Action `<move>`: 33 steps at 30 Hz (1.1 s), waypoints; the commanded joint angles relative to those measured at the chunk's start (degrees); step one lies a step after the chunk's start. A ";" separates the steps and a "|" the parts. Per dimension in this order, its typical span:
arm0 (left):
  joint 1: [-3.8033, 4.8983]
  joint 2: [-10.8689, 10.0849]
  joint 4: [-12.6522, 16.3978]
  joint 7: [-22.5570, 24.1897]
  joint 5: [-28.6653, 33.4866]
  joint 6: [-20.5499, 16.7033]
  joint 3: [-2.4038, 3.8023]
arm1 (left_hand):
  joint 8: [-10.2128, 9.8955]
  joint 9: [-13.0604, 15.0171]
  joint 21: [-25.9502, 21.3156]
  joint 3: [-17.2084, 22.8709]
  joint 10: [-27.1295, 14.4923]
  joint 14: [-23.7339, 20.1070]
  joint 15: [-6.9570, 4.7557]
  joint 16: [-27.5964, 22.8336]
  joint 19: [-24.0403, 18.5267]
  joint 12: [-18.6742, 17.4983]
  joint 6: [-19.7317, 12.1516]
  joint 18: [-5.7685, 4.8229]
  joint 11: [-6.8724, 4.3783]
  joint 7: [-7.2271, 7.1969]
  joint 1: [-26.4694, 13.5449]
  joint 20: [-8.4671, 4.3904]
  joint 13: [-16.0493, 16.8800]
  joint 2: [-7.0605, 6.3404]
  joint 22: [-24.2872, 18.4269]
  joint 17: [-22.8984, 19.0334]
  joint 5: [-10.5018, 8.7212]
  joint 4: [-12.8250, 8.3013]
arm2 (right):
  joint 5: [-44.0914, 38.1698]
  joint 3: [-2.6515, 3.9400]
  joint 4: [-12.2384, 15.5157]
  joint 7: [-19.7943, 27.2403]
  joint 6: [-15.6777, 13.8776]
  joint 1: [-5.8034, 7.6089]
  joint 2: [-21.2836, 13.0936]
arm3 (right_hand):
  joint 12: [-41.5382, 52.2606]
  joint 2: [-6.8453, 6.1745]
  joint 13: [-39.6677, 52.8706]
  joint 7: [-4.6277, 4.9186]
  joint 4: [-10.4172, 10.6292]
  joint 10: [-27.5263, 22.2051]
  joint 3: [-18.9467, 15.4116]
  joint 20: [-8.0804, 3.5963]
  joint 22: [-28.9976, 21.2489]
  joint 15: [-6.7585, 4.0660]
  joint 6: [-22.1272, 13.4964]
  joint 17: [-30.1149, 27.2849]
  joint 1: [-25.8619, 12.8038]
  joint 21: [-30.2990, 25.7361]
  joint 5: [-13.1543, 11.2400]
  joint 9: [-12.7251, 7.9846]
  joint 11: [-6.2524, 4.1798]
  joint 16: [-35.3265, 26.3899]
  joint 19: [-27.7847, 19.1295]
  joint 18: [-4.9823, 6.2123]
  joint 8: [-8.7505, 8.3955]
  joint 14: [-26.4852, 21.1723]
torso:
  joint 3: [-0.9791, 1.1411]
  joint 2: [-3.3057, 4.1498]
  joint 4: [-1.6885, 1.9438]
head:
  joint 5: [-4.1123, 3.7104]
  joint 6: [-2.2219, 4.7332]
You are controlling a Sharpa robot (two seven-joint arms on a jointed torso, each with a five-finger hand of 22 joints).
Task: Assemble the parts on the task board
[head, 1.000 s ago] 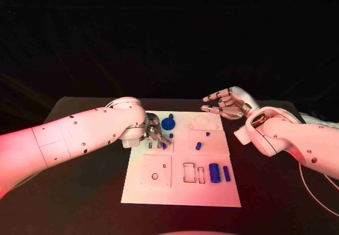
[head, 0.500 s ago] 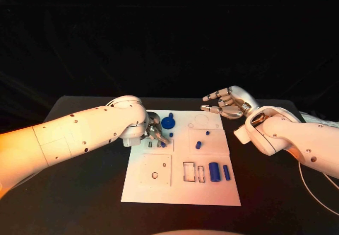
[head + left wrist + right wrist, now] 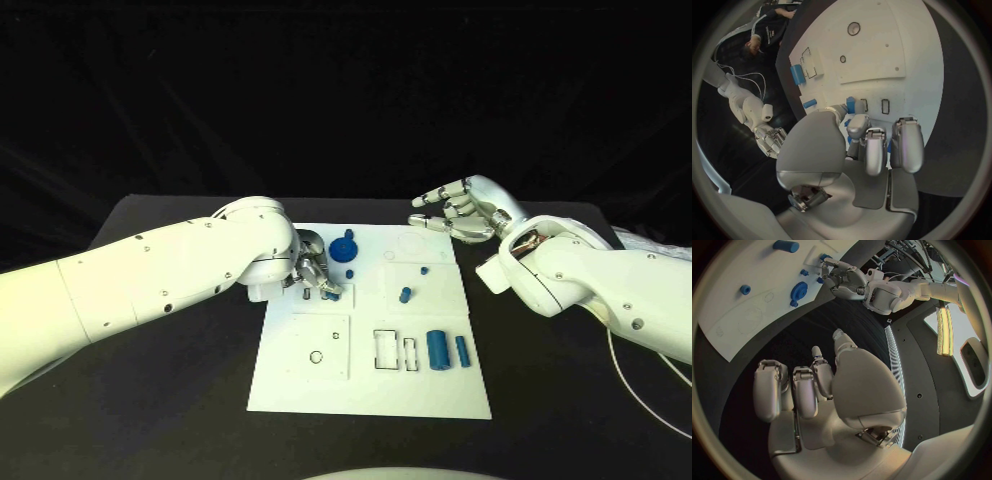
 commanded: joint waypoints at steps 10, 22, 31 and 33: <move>-0.02 -3.42 3.83 4.31 1.22 -10.45 0.22 | 0.63 1.24 0.13 13.56 1.01 6.12 0.09 0.17 0.33 0.32 0.20 -0.95 -0.12 0.18 -2.37 0.13 0.52 -1.57 1.03 15.07 -0.14 -11.59 | -0.81 -0.02 -0.19 -0.43 0.77 -0.15 0.15 | -0.31 0.50 4.29 -0.13 -0.09 -0.13 -0.27 -0.08 -0.11 0.01 0.39 12.09 -0.03 -0.25 0.25 0.08 -0.29 -0.26 -0.50 0.37 0.25 5.18 | 0.18 -0.05 0.33 | 0.01 0.02; -1.12 -5.12 4.51 3.31 -1.87 -13.02 0.04 | 0.66 1.44 0.28 14.33 1.23 6.12 0.07 0.17 0.45 0.48 0.32 -1.00 -0.15 0.17 -2.60 0.10 0.70 -2.09 1.33 15.07 -0.15 -12.24 | -0.79 -0.02 -0.20 -0.42 0.83 -0.16 0.06 | -0.31 0.50 4.29 -0.13 -0.09 -0.13 -0.27 -0.08 -0.11 0.01 0.39 12.09 -0.03 -0.25 0.25 0.08 -0.29 -0.26 -0.50 0.37 0.25 5.18 | 0.32 -0.15 0.61 | 0.09 -0.20; -2.10 -5.10 4.68 1.44 -4.03 -10.94 -0.04 | 0.64 1.50 0.28 14.69 1.24 6.12 0.07 0.17 0.46 0.39 0.37 -1.01 -0.15 0.18 -2.67 0.09 0.61 -2.28 1.36 15.07 -0.16 -12.53 | -0.76 -0.03 -0.24 -0.39 0.93 -0.18 0.07 | -0.36 0.55 4.24 -0.13 -0.04 -0.16 -0.35 -0.09 -0.12 0.00 0.40 12.05 -0.12 -0.26 0.27 0.08 -0.29 -0.28 -0.50 0.37 0.25 5.17 | 0.23 -0.06 0.40 | 0.26 -0.13; -2.24 -5.04 4.65 1.26 -4.41 -10.49 -0.04 | 0.64 1.51 0.33 14.74 1.24 6.12 0.07 0.17 0.49 0.37 0.38 -1.02 -0.15 0.19 -2.68 0.09 0.60 -2.30 1.44 15.07 -0.16 -12.58 | -0.75 -0.03 -0.25 -0.38 0.95 -0.18 0.07 | -0.36 0.55 4.24 -0.13 -0.04 -0.16 -0.35 -0.09 -0.12 0.00 0.40 12.05 -0.12 -0.26 0.27 0.08 -0.29 -0.28 -0.50 0.37 0.25 5.17 | 0.22 -0.06 0.40 | 0.26 -0.18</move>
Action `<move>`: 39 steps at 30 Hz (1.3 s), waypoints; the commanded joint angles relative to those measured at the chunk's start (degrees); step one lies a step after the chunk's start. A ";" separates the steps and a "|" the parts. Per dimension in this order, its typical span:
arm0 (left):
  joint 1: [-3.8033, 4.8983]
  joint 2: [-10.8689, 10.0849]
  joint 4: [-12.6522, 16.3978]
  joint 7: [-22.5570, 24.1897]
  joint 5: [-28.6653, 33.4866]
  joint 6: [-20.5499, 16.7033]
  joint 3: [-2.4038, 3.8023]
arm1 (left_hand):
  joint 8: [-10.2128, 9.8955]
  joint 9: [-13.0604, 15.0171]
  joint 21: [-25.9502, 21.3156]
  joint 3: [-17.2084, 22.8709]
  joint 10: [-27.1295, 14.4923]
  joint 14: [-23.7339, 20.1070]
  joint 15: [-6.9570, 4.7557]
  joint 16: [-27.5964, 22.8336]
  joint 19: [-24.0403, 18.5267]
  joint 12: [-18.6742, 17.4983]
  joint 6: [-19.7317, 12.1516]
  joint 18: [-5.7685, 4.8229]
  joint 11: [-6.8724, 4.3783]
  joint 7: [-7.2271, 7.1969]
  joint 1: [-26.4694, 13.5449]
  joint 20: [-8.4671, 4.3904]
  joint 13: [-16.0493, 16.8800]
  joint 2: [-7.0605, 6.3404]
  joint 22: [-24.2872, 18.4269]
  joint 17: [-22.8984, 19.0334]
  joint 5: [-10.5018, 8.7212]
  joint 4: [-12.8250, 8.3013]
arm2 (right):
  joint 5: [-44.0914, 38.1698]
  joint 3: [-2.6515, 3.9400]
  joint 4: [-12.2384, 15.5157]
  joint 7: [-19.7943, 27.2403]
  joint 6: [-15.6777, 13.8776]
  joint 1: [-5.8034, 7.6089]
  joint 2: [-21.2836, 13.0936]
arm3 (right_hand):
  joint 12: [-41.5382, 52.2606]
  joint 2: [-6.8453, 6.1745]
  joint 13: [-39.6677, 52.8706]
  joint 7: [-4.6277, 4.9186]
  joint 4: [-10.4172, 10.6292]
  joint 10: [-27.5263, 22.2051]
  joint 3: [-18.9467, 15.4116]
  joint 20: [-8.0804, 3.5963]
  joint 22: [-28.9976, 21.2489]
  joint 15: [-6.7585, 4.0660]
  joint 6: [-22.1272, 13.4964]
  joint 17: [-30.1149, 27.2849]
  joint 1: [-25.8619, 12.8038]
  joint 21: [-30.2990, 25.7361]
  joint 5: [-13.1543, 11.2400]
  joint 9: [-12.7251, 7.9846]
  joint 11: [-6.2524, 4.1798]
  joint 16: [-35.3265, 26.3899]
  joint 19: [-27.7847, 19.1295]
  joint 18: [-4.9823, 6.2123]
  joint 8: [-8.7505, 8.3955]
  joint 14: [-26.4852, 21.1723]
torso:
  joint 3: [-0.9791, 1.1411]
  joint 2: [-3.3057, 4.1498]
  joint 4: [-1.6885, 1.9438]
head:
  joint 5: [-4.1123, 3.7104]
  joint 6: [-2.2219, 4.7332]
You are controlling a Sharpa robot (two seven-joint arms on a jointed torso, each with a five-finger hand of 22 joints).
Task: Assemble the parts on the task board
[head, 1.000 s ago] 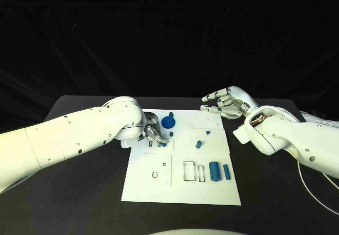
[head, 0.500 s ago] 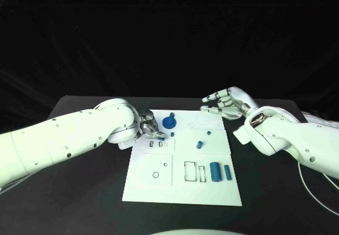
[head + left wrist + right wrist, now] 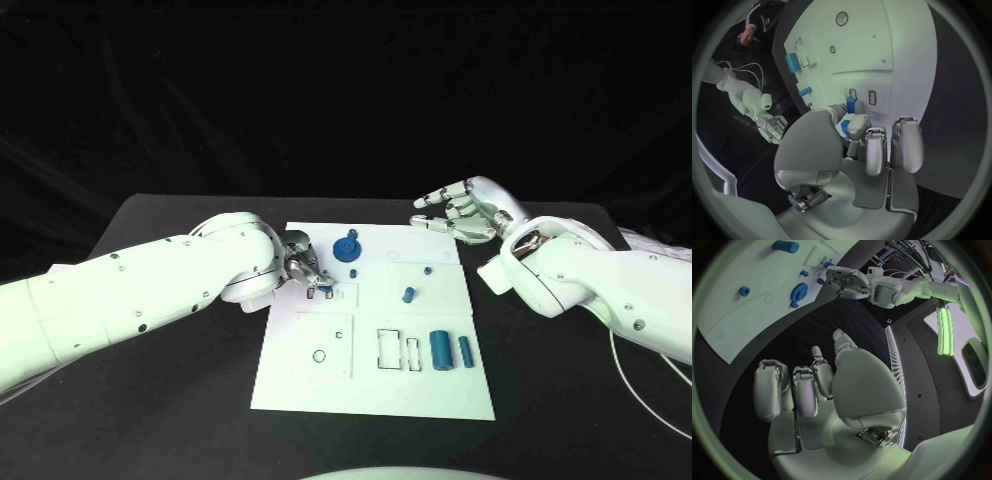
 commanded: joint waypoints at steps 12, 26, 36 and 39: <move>-0.73 0.51 0.04 -1.47 -3.54 2.77 0.01 | 0.32 0.16 0.50 10.99 0.31 6.12 0.08 0.17 0.59 0.08 0.47 -1.08 -0.01 -0.11 -0.14 0.11 -0.07 -0.43 1.75 15.09 -0.06 -10.54 | -0.53 0.00 -0.04 0.14 0.89 -0.13 0.10 | -0.36 0.55 4.24 -0.13 -0.03 -0.16 -0.35 0.09 -0.06 0.01 0.40 12.02 -0.12 -0.26 0.27 0.05 -0.28 -0.28 -0.32 0.36 0.25 5.17 | -0.07 0.03 -0.03 | -0.13 -0.51; -0.85 0.48 0.58 -1.26 -3.44 5.41 0.01 | 0.28 0.21 0.60 11.20 0.34 6.12 0.13 0.17 0.65 0.03 0.55 -1.13 0.02 -0.08 -0.25 0.12 -0.12 -0.75 1.95 15.09 -0.11 -10.86 | -0.49 0.00 -0.06 0.10 1.08 -0.19 0.14 | -0.35 0.68 4.23 -0.13 0.05 -0.14 -0.49 0.08 -0.13 0.00 0.40 12.00 -0.27 -0.31 0.27 0.06 -0.29 -0.30 -0.34 0.37 0.23 5.17 | -0.03 0.05 -0.10 | -0.08 -0.73; -0.92 0.50 1.05 -1.13 -2.99 6.45 0.02 | 0.27 0.22 0.55 11.29 0.33 6.12 0.15 0.17 0.60 -0.02 0.60 -1.11 0.03 -0.07 -0.28 0.12 -0.16 -0.86 1.87 15.09 -0.11 -10.97 | -0.44 0.00 0.05 -0.01 1.06 -0.22 0.13 | -0.35 0.92 4.21 -0.13 0.22 -0.14 -0.64 0.07 -0.17 -0.01 0.38 12.00 -0.49 -0.34 0.23 0.07 -0.29 -0.31 -0.35 0.38 0.20 5.17 | -0.01 0.08 -0.05 | -0.12 -0.66; -0.92 0.64 0.93 -1.20 -2.97 6.46 0.02 | 0.25 0.23 0.55 11.43 0.41 6.12 0.17 0.17 0.60 0.06 0.66 -1.11 0.06 -0.05 -0.41 0.14 -0.06 -0.78 1.89 15.09 -0.12 -10.95 | -0.43 0.00 0.12 -0.04 1.03 -0.23 0.13 | -0.38 0.95 4.19 -0.13 0.25 -0.15 -0.68 0.06 -0.17 -0.01 0.38 12.00 -0.53 -0.35 0.21 0.07 -0.29 -0.31 -0.35 0.38 0.20 5.17 | 0.03 0.11 -0.12 | 0.04 -0.63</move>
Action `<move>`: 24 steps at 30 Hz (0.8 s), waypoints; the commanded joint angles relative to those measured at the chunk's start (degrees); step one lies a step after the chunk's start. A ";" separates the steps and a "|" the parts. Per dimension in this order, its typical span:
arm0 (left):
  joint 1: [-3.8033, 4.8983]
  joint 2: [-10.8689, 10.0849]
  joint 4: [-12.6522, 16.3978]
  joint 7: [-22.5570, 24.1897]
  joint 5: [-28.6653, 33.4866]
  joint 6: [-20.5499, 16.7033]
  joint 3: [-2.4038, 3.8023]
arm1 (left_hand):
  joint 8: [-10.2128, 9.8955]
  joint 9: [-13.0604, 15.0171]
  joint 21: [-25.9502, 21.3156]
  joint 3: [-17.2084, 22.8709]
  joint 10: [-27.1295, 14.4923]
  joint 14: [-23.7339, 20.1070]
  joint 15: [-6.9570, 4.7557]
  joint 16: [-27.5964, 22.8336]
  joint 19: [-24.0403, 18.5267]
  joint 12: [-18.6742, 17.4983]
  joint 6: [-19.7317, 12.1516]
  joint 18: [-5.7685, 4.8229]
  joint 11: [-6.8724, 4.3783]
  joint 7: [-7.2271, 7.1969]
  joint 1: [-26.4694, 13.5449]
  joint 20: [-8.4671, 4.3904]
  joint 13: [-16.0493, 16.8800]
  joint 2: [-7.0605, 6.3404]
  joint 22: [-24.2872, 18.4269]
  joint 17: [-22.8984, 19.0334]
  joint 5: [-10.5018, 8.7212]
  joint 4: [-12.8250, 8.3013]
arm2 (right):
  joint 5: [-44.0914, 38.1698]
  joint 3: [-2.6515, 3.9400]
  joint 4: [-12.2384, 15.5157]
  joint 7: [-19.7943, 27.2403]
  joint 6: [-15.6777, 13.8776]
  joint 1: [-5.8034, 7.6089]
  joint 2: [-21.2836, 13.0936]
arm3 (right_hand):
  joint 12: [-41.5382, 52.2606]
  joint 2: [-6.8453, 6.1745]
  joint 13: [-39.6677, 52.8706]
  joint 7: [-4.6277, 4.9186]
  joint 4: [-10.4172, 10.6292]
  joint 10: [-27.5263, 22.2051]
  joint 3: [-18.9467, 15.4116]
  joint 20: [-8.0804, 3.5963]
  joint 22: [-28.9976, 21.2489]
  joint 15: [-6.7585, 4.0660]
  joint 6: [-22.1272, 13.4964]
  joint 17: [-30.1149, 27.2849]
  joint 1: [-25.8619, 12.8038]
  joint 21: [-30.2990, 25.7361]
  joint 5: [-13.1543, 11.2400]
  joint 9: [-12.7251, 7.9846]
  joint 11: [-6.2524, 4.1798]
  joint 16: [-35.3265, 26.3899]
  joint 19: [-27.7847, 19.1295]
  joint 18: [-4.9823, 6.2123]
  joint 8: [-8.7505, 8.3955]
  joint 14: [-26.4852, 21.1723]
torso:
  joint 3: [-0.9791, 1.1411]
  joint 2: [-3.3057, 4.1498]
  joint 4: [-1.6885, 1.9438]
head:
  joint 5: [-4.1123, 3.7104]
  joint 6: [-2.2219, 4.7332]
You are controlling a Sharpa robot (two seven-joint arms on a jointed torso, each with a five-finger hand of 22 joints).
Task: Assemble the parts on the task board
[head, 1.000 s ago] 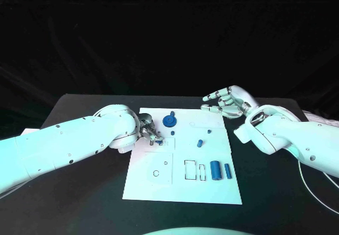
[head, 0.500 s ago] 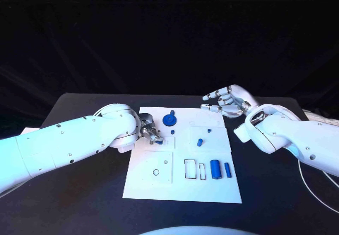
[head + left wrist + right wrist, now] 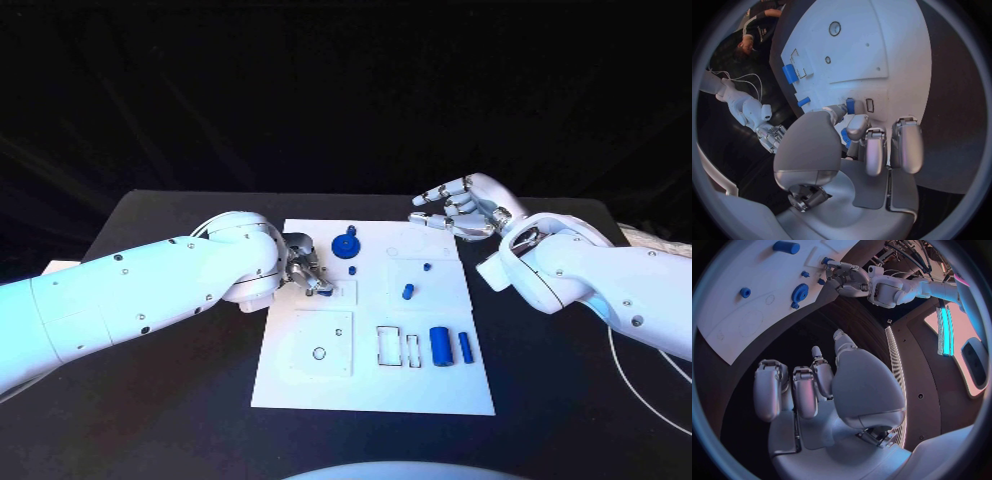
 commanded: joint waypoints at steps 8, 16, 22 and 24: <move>-0.22 1.08 -0.83 -0.37 0.69 3.01 -0.23 | 0.41 0.52 0.17 9.67 1.00 6.12 0.04 0.17 0.58 0.49 1.37 -1.12 -0.25 -0.63 -3.31 0.15 0.46 0.97 2.08 15.10 -0.08 -7.88 | -0.43 0.00 0.34 -0.04 0.68 -0.07 -0.03 | -0.49 0.61 4.08 -0.13 -0.03 -0.22 -0.40 0.06 -0.16 -0.01 0.37 11.98 -0.21 -0.41 0.21 0.10 -0.29 -0.34 -0.39 0.41 0.19 5.16 | 0.12 -0.04 0.04 | 0.13 -0.04; -0.19 2.39 -2.75 -0.68 1.03 4.94 -0.29 | 0.48 0.87 0.17 8.01 1.13 6.12 -0.31 0.17 0.57 0.77 2.09 -1.13 -0.62 -1.09 -7.37 -0.15 0.75 1.63 2.24 15.10 -0.14 -5.90 | -0.43 0.00 0.88 0.07 0.72 -0.07 -0.11 | -0.45 0.72 4.10 -0.13 0.04 -0.20 -0.47 0.05 -0.14 -0.01 0.38 11.95 -0.30 -0.40 0.29 0.11 -0.29 -0.36 -0.38 0.40 0.18 5.15 | 0.06 0.00 -0.08 | 0.30 0.10; -0.18 3.53 -3.97 -0.98 1.07 5.98 -0.30 | 0.52 1.12 0.66 6.13 1.77 6.12 -0.52 0.17 0.94 1.97 2.87 -1.30 -0.83 -1.33 -11.31 -0.36 1.95 1.89 3.09 15.10 -0.21 -3.86 | -0.43 0.00 1.46 0.04 0.79 -0.07 -0.17 | -0.45 0.72 4.10 -0.13 0.04 -0.20 -0.47 0.05 -0.14 -0.01 0.38 11.95 -0.30 -0.40 0.29 0.11 -0.29 -0.36 -0.38 0.40 0.18 5.15 | 0.09 0.04 -0.02 | 0.29 0.15; -0.17 3.76 -4.09 -1.02 1.08 6.12 -0.31 | 0.55 1.19 0.79 5.73 1.85 6.12 -0.58 0.17 1.04 2.14 3.02 -1.34 -0.90 -1.41 -11.89 -0.41 2.11 1.87 3.32 15.10 -0.21 -3.66 | -0.44 0.00 1.69 -0.01 0.90 -0.07 -0.15 | -0.47 0.77 4.08 -0.14 0.07 -0.21 -0.50 0.05 -0.18 -0.02 0.38 11.97 -0.34 -0.42 0.37 0.11 -0.29 -0.36 -0.39 0.41 0.18 5.16 | 0.05 0.07 -0.04 | 0.26 0.17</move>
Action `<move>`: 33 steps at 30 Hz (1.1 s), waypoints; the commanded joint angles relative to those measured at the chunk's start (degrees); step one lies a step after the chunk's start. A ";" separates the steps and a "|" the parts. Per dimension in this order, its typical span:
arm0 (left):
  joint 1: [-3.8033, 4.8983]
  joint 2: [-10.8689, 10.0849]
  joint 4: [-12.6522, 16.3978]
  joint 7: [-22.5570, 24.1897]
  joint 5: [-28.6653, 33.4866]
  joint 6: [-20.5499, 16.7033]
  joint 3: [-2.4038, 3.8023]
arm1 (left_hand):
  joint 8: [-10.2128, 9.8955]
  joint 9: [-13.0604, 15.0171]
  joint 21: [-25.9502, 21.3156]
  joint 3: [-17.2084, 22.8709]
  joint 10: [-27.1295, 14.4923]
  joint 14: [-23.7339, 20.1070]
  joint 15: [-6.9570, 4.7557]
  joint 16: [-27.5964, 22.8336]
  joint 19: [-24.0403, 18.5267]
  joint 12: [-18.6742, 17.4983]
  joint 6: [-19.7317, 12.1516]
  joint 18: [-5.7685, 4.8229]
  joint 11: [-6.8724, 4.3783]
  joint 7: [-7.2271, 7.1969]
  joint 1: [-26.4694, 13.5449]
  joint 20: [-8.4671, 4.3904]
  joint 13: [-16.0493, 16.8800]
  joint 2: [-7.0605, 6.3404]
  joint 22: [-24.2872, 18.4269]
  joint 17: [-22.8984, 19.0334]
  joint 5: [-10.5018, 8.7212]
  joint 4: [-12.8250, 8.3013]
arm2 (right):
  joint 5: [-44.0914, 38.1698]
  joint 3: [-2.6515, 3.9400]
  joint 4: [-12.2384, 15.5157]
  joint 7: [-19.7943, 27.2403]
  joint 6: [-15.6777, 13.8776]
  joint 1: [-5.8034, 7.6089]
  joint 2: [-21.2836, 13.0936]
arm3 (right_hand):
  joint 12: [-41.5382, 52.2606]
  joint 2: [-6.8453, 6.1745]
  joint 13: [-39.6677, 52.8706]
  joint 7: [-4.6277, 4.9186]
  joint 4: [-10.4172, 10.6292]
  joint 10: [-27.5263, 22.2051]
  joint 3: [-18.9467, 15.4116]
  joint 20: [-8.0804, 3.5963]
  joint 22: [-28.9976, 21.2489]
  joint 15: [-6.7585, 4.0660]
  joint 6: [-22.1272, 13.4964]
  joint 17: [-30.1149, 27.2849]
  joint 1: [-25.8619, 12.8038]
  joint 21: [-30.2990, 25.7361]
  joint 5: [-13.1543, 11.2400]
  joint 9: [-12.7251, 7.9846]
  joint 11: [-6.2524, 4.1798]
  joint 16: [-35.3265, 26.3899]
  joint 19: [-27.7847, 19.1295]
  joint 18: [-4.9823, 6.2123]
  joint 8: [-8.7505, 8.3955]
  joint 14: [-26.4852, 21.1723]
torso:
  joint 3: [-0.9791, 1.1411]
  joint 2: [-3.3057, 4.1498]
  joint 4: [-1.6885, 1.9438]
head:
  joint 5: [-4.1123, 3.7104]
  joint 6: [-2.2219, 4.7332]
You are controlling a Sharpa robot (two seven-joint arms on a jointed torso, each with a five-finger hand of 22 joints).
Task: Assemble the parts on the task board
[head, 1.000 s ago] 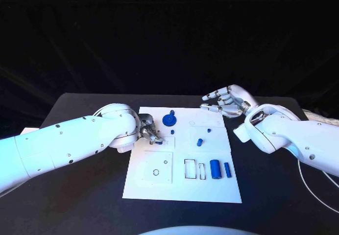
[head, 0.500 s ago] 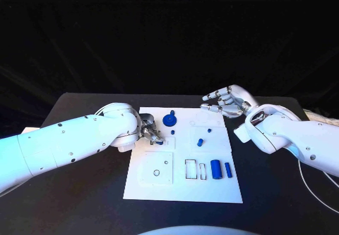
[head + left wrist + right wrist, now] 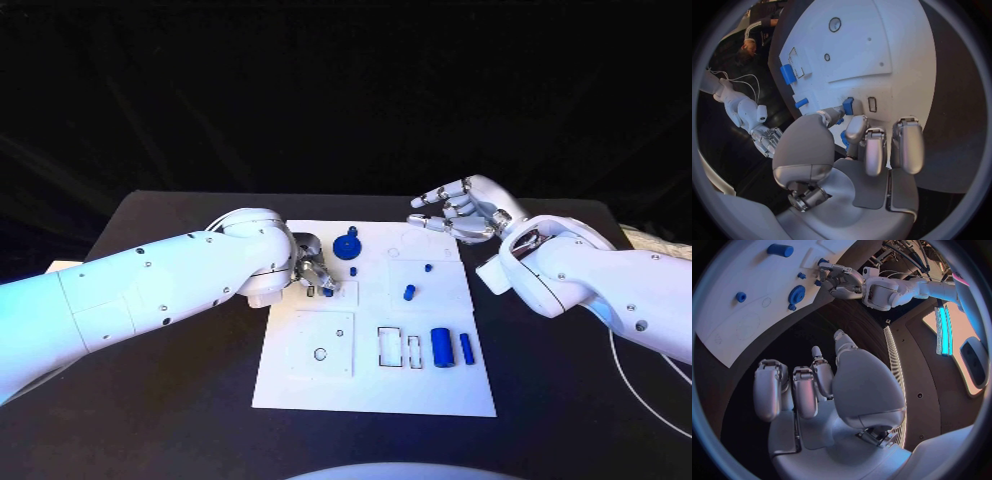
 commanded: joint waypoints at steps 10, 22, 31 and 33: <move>-0.37 0.82 -0.81 -0.58 0.80 2.43 -0.27 | 0.00 0.60 0.89 -2.86 0.78 5.92 -0.60 0.17 1.43 1.02 1.56 -0.65 -0.32 -0.71 -3.41 -0.65 0.71 -0.17 4.26 15.06 0.14 1.57 | -0.50 -0.02 0.66 0.01 0.95 -0.05 0.03 | -0.20 0.58 4.04 -0.14 -0.02 -0.23 -0.45 0.04 -0.10 -0.02 0.38 11.92 -0.20 -0.24 0.48 0.08 -0.29 -0.40 -0.41 0.42 0.17 5.14 | -0.09 -0.02 0.15 | -0.30 0.04; -0.37 -0.13 -0.67 -0.59 0.80 0.73 0.03 | 0.11 1.15 0.98 -14.89 1.08 5.92 -0.80 0.17 1.54 1.32 2.64 -0.70 -0.47 -1.07 -9.01 -0.88 0.88 -2.22 4.67 15.06 -0.31 5.78 | -0.43 -0.03 0.42 0.10 0.91 -0.05 0.02 | -0.37 0.60 3.91 -0.14 0.13 -0.34 -0.72 0.04 -0.29 -0.02 0.35 11.84 -0.46 -0.35 0.57 0.08 -0.29 -0.46 -0.47 0.45 0.14 5.12 | -0.18 -0.01 0.12 | -0.51 0.12; 0.21 -2.98 1.48 -0.46 2.43 -1.90 2.16 | -0.44 1.43 0.44 -26.34 0.60 5.92 -0.86 0.17 1.31 0.70 2.23 -0.57 -0.47 -0.95 -8.76 -0.92 0.16 -0.61 4.25 15.06 -5.10 6.57 | -0.28 -0.05 -0.54 0.16 0.92 -0.07 0.00 | -0.45 0.61 3.85 -0.13 0.19 -0.39 -0.83 0.04 -0.41 -0.02 0.33 11.80 -0.57 -0.42 0.58 0.08 -0.29 -0.49 -0.52 0.47 0.13 5.11 | -0.15 -0.03 0.16 | -0.65 0.39; 0.52 -3.43 1.65 -0.44 3.25 -2.36 3.03 | -0.60 1.47 0.04 -27.97 0.29 5.92 -0.75 0.17 1.08 0.38 1.89 -0.44 -0.38 -0.81 -8.28 -0.88 -0.21 -0.14 3.75 15.06 -5.11 6.55 | -0.24 -0.06 -0.79 0.19 0.90 -0.07 0.02 | -0.45 0.61 3.85 -0.13 0.19 -0.39 -0.83 0.04 -0.41 -0.02 0.33 11.80 -0.57 -0.42 0.58 0.08 -0.29 -0.49 -0.52 0.47 0.13 5.11 | -0.10 0.00 0.13 | -0.69 0.49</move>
